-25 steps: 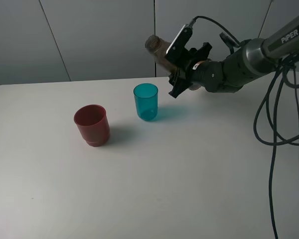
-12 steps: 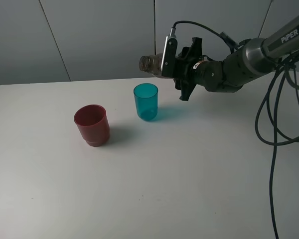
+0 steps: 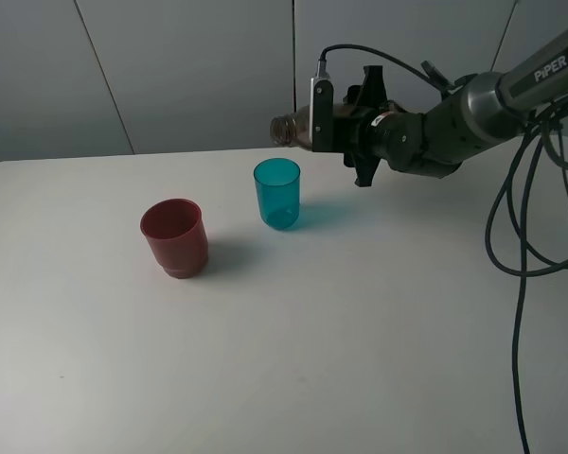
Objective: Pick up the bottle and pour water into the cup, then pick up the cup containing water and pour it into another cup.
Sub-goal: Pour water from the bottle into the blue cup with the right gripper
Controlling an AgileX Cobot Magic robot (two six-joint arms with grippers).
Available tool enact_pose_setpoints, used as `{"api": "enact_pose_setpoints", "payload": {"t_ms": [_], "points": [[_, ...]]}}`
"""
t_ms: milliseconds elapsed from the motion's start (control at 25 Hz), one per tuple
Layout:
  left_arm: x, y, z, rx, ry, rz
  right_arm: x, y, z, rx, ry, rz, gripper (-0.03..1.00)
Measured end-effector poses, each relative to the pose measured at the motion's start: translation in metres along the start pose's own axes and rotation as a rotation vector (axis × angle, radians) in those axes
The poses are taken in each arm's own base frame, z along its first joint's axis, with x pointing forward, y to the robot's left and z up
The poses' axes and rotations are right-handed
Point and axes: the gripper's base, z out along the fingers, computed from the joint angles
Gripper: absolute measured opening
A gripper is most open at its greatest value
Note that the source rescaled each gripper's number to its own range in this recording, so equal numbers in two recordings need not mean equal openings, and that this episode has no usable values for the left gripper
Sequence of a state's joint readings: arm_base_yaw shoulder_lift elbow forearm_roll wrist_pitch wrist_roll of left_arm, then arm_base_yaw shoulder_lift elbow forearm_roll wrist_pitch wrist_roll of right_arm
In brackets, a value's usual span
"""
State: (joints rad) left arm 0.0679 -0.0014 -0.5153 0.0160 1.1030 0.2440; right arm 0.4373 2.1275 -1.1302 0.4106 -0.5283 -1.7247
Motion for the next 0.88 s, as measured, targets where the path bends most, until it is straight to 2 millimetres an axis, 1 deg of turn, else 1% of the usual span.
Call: {"api": "enact_pose_setpoints", "payload": {"t_ms": [160, 440, 880], "points": [[0.0, 0.0, 0.0, 0.0, 0.0, 0.0, 0.0, -0.0003, 0.0, 0.004, 0.001, -0.069, 0.0], [0.0, 0.0, 0.0, 0.0, 0.0, 0.002, 0.0036, -0.0012, 0.0006, 0.006, 0.009, -0.108, 0.0], [0.0, 0.0, 0.0, 0.0, 0.0, 0.002, 0.0042, -0.0049, 0.0005, 0.045, 0.02, -0.229, 0.0]]}}
